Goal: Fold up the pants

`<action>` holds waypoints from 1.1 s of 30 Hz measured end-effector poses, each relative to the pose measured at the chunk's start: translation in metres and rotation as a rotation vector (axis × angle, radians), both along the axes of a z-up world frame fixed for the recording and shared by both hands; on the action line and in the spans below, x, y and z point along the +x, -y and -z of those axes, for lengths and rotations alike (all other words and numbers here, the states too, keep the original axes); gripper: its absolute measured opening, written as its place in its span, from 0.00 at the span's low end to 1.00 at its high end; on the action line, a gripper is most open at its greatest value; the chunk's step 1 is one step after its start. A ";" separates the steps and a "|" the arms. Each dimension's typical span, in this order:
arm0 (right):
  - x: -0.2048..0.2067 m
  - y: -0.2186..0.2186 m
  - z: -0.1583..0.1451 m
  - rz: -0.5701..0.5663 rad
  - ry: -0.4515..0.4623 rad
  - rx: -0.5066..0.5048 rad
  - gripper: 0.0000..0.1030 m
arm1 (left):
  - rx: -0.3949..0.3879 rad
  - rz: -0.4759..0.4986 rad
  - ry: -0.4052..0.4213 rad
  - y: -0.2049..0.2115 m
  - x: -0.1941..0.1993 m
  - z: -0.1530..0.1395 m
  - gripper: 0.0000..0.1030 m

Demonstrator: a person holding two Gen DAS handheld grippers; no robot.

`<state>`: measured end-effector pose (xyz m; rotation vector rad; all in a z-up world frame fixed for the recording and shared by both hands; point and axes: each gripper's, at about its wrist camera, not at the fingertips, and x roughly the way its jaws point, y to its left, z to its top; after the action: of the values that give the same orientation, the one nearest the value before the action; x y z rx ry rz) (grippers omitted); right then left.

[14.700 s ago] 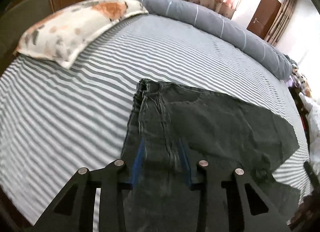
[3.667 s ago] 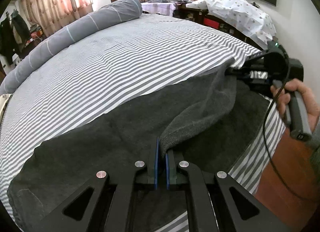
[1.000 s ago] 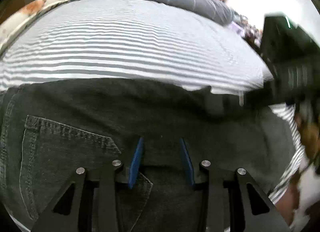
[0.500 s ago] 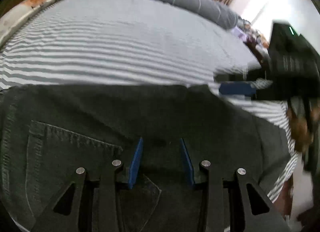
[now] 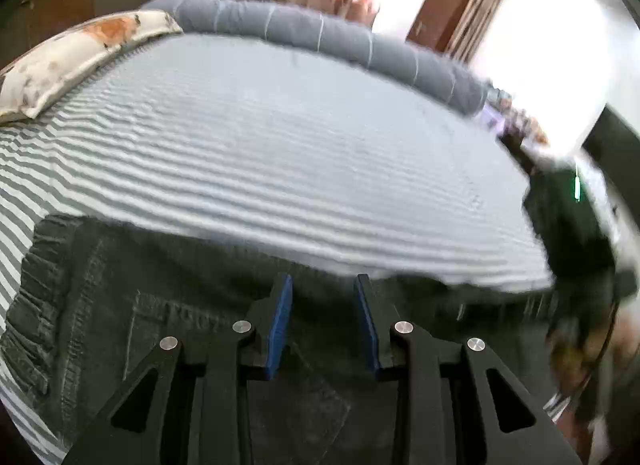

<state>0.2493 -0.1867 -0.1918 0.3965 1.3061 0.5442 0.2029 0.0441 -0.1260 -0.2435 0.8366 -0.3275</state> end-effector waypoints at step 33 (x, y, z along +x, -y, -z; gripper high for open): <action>0.056 0.012 -0.009 0.192 0.011 0.225 0.08 | 0.089 0.061 -0.170 0.032 0.011 0.044 0.32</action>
<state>0.3056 -0.1983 -0.1828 0.6968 1.1848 0.5309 0.2140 0.0118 -0.1704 -0.1649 1.0250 -0.3289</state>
